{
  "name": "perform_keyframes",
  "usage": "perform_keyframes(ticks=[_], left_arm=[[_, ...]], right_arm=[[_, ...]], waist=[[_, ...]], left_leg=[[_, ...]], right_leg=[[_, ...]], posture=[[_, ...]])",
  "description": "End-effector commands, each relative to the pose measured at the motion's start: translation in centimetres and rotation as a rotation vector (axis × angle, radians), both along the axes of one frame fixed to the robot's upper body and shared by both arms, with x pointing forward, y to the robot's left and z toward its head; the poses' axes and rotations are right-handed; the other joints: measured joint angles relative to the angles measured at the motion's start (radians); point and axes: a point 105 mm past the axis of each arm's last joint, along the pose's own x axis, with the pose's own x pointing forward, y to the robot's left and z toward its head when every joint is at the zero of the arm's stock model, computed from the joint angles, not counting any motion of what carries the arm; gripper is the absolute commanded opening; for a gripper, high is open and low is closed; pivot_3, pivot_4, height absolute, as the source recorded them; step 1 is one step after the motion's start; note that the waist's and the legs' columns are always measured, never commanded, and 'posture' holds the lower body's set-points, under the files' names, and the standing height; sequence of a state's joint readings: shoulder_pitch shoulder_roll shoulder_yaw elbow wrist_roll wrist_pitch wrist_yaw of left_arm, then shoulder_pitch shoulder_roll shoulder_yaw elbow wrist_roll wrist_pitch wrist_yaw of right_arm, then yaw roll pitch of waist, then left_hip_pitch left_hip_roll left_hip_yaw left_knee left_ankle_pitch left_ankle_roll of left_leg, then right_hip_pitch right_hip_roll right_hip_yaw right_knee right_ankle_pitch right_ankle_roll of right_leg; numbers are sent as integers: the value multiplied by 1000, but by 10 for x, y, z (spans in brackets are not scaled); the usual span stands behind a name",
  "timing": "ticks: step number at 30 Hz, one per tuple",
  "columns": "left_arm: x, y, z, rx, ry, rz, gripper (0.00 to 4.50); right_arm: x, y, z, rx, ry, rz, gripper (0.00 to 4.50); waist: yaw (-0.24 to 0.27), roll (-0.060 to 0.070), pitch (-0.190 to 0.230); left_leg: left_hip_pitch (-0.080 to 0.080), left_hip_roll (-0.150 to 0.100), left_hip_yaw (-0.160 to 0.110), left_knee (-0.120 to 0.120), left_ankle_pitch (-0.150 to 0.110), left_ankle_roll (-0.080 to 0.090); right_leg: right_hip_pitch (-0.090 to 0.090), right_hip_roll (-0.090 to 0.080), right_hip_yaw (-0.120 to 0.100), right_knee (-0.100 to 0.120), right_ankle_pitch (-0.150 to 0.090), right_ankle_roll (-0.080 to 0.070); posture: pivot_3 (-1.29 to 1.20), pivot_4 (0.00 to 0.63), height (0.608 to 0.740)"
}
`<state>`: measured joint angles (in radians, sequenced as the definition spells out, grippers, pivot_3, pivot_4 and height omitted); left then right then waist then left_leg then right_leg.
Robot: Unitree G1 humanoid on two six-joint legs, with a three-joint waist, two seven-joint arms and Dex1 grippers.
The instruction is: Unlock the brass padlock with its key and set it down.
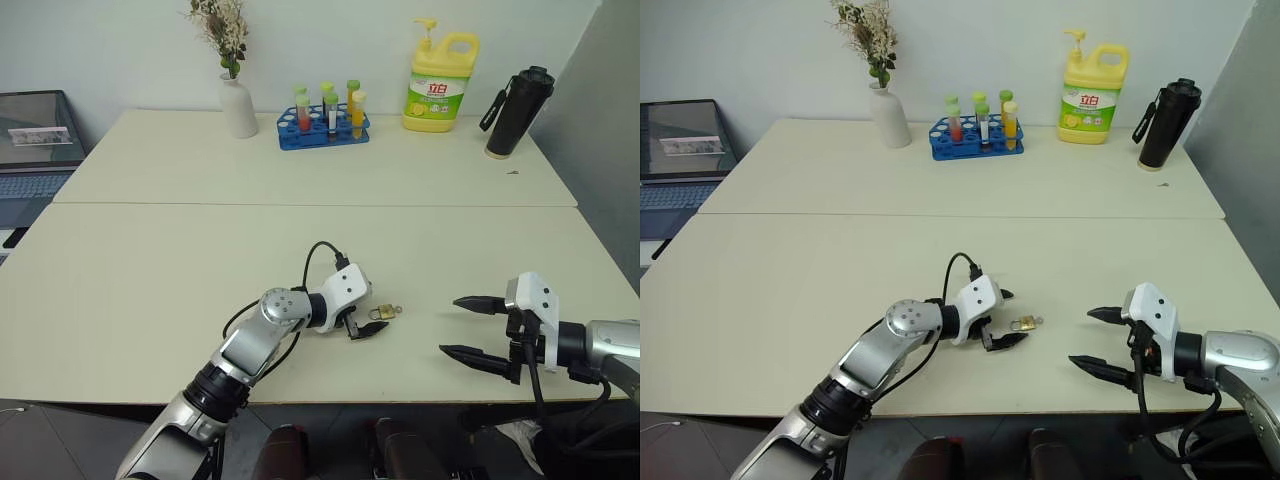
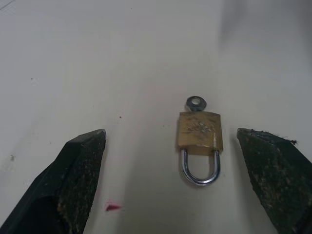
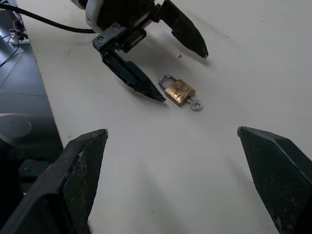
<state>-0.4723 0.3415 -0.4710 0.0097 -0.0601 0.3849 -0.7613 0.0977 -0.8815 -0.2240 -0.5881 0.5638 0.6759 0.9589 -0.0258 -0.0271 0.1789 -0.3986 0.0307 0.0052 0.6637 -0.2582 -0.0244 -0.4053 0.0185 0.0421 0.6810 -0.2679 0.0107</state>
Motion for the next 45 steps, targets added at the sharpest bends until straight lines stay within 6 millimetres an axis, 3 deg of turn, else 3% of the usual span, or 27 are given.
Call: perform_keyframes(ticks=[1, 10, 19, 22, 31, 35, 45], left_arm=[[0, -8, 3, -5, -25, -28, 4500], [-6, -16, -9, 9, 46, -62, 4500], [-8, -19, -17, 34, 83, -72, 1592], [-8, -17, -18, 40, 81, -68, 990], [-11, -9, -17, 41, 78, -74, 993], [-11, -4, -6, 8, 19, -69, 993], [-26, 21, 44, 1, -503, -216, 993]], right_arm=[[-1, 1, 13, -8, -46, 7, 4475], [-1, 2, 14, -7, -47, 8, 4475], [1, 2, 17, -6, -51, 18, 4500], [2, 3, 17, -3, -53, 19, 4500], [4, 6, 16, 4, -60, 25, 4500], [7, 8, 15, 9, -72, 32, 4500], [19, 12, 15, 47, -106, 26, 4500]], waist=[[0, 0, 0], [0, 0, 0], [0, 0, 0], [0, 0, 0], [-2, 0, 0], [-3, 0, 0], [0, 0, 0]], left_leg=[[0, 0, 0, 0, 0, 0], [0, -1, 0, 0, 0, 0], [0, -1, -1, 0, 0, 0], [0, -1, 0, 0, 0, 0], [0, -1, 0, 0, 0, 0], [0, -1, 0, 0, 0, 0], [0, 0, 0, 0, 0, 0]], right_leg=[[0, 0, 0, 0, 0, 0], [0, -1, 0, 0, 0, 1], [1, -2, -1, 0, 0, 1], [1, -2, 0, 0, 0, 1], [1, -1, 0, 0, 0, 1], [1, -1, 0, 0, 0, 1], [1, -3, 0, 0, 0, 1]], posture=[[0, 150, 740], [0, 150, 740], [0, 150, 740], [0, 150, 740], [0, 150, 740], [0, 150, 740], [0, 150, 740]])
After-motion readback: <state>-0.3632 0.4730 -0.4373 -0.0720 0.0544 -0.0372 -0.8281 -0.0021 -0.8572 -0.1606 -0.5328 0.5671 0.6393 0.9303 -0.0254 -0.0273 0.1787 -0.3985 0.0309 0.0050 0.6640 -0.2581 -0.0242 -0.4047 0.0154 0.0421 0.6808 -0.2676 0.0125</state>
